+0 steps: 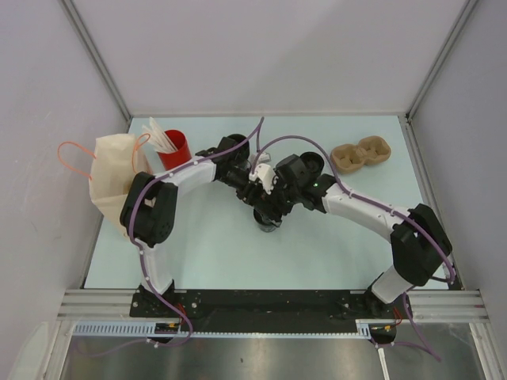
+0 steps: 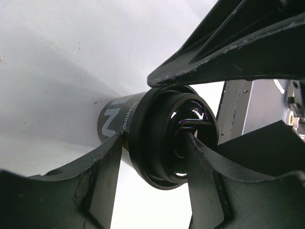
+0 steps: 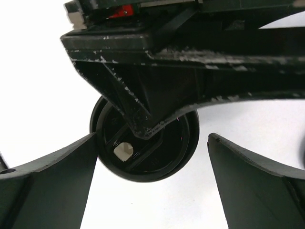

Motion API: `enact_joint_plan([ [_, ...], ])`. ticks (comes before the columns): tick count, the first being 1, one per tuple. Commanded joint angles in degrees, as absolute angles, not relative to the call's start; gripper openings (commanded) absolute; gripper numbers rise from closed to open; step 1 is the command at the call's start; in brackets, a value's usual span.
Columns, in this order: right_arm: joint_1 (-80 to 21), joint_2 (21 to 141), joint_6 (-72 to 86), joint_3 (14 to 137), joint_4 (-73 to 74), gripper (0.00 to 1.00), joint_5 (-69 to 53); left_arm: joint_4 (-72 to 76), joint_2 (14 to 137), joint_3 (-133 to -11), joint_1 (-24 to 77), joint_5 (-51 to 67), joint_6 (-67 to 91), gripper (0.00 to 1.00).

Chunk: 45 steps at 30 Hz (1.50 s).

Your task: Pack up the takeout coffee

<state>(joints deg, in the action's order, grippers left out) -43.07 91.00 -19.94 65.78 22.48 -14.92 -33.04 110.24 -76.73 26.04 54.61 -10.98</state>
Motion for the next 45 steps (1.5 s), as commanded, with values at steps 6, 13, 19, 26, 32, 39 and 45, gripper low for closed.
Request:
enact_joint_plan([
  [6,-40.17,83.94,-20.48,68.11,21.36,1.0,-18.72,-36.65,113.64,-74.62,26.1,41.92,-17.14,0.58],
  [13,-39.64,82.62,-22.06,69.0,22.5,1.0,-18.54,-38.05,113.73,-76.72,26.1,43.59,-17.93,0.61],
  [19,-38.41,81.83,-21.88,69.08,23.2,1.0,-19.6,-40.6,113.73,-81.46,26.1,45.26,-18.37,0.65],
  [26,-37.18,80.68,-22.76,68.99,23.99,1.0,-20.74,-42.62,114.87,-85.34,26.1,46.05,-19.07,0.67],
  [32,-36.74,80.77,-23.64,69.08,25.4,1.0,-22.23,-45.08,115.66,-89.29,26.1,48.6,-19.42,0.7],
  [39,-36.65,80.68,-26.98,68.99,27.59,1.0,-23.2,-50.26,115.58,-97.2,26.02,51.85,-20.3,0.77],
  [45,-36.56,80.51,-29.35,68.99,29.53,1.0,-25.4,-52.99,114.08,-102.29,25.93,53.09,-20.74,0.8],
])
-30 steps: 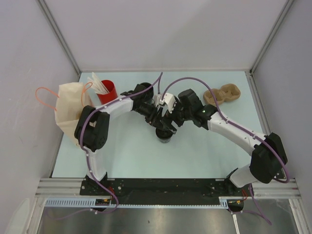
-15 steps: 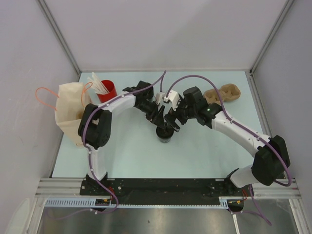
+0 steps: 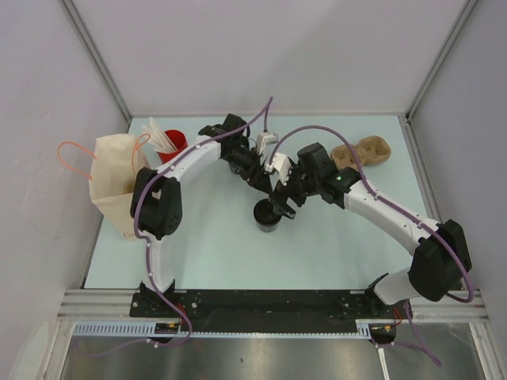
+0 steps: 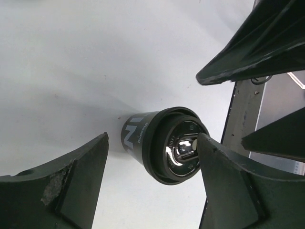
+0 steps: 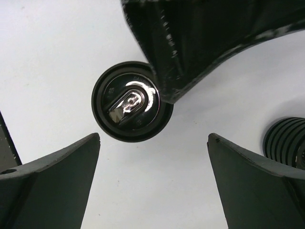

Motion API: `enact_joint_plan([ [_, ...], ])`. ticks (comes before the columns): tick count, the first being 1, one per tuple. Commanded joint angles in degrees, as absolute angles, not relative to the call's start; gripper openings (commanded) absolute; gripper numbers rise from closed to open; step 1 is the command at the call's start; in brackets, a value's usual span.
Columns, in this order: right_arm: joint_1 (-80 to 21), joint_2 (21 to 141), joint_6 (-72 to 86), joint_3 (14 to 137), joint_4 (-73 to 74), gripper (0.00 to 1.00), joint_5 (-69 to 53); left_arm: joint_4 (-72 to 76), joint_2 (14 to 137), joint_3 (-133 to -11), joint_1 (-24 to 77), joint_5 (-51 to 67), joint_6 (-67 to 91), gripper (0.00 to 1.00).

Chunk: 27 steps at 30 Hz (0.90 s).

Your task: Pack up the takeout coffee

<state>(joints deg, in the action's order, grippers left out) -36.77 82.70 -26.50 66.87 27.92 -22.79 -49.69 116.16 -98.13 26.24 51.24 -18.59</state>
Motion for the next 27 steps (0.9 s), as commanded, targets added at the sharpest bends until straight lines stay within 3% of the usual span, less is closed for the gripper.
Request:
enact_joint_plan([
  [1,-36.65,80.25,-30.23,68.99,30.49,1.0,-26.1,-54.39,114.0,-102.91,25.67,53.17,-21.09,0.8],
  [9,-40.34,78.75,-42.88,69.0,35.86,1.0,-24.26,-58.88,106.98,-109.24,20.66,52.03,-19.87,0.87],
  [11,-41.74,78.66,-44.11,69.08,36.65,1.0,-23.56,-59.24,104.6,-109.6,18.64,50.81,-19.07,0.96],
  [13,-42.97,78.75,-45.7,69.08,37.0,1.0,-22.07,-59.33,100.56,-109.16,16.54,50.19,-19.07,1.0],
  [22,-48.34,80.07,-51.23,69.96,39.11,0.99,-14.68,-57.22,82.65,-101.87,5.73,39.13,-18.11,0.99],
  [25,-48.25,80.77,-51.85,70.92,40.6,0.93,-15.9,-56.08,77.89,-99.59,0.37,35.07,-17.4,0.99],
  [27,-48.25,81.3,-52.29,71.89,41.57,0.79,-17.14,-56.33,76.3,-98.44,-4.11,35.68,-17.84,1.0],
])
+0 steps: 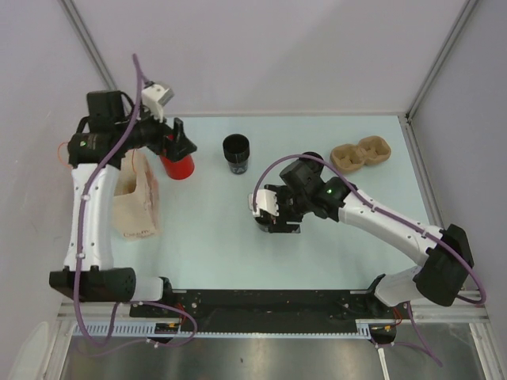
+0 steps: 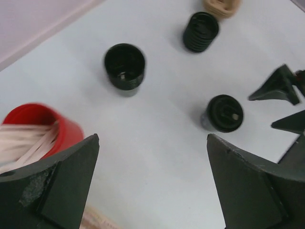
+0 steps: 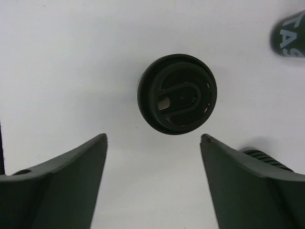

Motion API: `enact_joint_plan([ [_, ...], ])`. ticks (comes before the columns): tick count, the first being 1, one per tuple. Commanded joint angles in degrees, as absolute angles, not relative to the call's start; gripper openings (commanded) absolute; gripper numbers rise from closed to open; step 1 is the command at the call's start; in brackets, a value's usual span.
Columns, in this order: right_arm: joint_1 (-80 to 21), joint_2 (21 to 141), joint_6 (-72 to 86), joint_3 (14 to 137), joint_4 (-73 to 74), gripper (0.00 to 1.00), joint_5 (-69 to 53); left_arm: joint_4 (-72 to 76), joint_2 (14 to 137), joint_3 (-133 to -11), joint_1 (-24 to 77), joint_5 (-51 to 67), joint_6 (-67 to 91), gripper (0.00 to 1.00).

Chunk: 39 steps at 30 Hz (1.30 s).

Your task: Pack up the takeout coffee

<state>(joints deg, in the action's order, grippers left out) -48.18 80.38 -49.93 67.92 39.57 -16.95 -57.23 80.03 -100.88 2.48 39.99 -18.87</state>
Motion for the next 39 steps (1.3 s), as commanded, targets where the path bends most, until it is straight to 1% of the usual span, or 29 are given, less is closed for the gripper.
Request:
enact_joint_plan([
  [1,-48.25,81.91,-52.38,72.24,41.83,0.76,-17.4,-56.69,75.77,-98.18,-5.09,35.68,-18.19,1.0],
  [5,-47.9,84.89,-53.09,74.44,42.63,0.68,-19.32,-58.01,73.57,-94.33,-8.43,36.12,-19.34,0.99],
  [7,-47.46,86.39,-53.26,75.93,43.06,0.67,-20.47,-56.87,72.34,-91.68,-9.93,37.17,-19.42,0.99],
  [11,-47.2,89.99,-54.23,76.99,43.85,0.59,-21.79,-55.99,69.44,-86.41,-12.74,38.49,-20.21,0.99],
  [12,-47.02,90.35,-54.66,77.43,44.03,0.59,-22.14,-55.73,68.3,-85.87,-14.48,39.28,-20.13,0.99],
  [15,-46.41,91.66,-54.93,78.05,44.56,0.54,-23.73,-54.32,66.28,-84.11,-16.52,41.31,-19.34,0.99],
  [18,-46.32,92.89,-55.19,78.22,44.56,0.48,-23.99,-53.7,65.74,-83.32,-16.7,41.75,-19.07,0.99],
  [23,-45.97,93.6,-54.41,78.13,43.77,0.48,-25.92,-53.35,65.74,-82.53,-16.7,42.19,-18.28,0.99],
  [33,-46.23,94.31,-54.4,77.43,43.33,0.48,-26.1,-51.86,65.21,-81.12,-16.87,42.45,-17.67,0.99],
  [36,-46.49,94.75,-54.32,77.43,43.24,0.47,-25.75,-51.77,65.22,-80.95,-16.88,42.71,-17.49,1.0],
  [39,-46.58,95.1,-54.14,77.34,43.07,0.43,-25.31,-51.59,65.3,-80.95,-16.96,42.8,-17.32,0.99],
])
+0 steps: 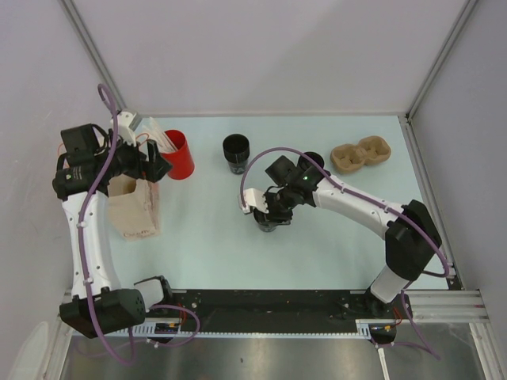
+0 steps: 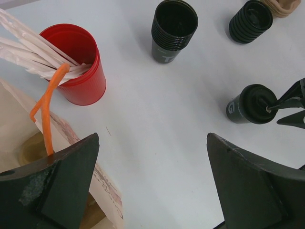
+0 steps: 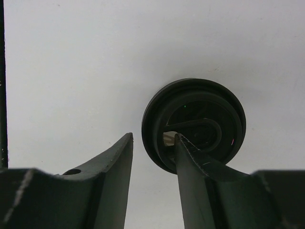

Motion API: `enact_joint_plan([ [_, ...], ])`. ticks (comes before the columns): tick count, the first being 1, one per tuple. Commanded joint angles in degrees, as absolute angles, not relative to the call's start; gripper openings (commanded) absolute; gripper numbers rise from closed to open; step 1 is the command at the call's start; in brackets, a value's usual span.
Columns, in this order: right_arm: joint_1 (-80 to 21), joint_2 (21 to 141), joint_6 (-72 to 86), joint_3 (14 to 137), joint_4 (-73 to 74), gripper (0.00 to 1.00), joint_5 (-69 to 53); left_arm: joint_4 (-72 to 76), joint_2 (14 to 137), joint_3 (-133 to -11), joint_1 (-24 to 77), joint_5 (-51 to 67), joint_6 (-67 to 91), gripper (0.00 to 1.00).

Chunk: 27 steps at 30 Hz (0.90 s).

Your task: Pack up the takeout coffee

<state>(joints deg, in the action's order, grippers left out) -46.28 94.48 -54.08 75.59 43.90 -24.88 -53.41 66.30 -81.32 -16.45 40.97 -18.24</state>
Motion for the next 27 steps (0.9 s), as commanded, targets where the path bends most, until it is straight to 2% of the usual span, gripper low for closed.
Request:
enact_joint_plan([
  [1,-46.58,95.18,-54.05,77.08,43.07,0.39,-25.05,-51.59,65.22,-80.86,-16.96,42.98,-17.31,0.99],
  [6,-46.58,95.27,-53.79,76.29,41.75,0.36,-23.73,-51.33,65.3,-80.68,-17.05,43.15,-17.05,0.99],
  [8,-46.58,95.1,-53.88,76.11,41.57,0.32,-23.55,-51.33,65.39,-80.68,-17.05,43.33,-16.96,0.99],
  [19,-47.2,94.66,-53.0,75.94,40.61,0.01,-22.06,-51.07,65.13,-80.59,-17.23,43.77,-16.7,0.99],
  [27,-46.93,90.45,-50.8,76.03,40.08,0.0,-19.78,-55.19,66.53,-85.24,-17.23,44.03,-18.45,0.99],
])
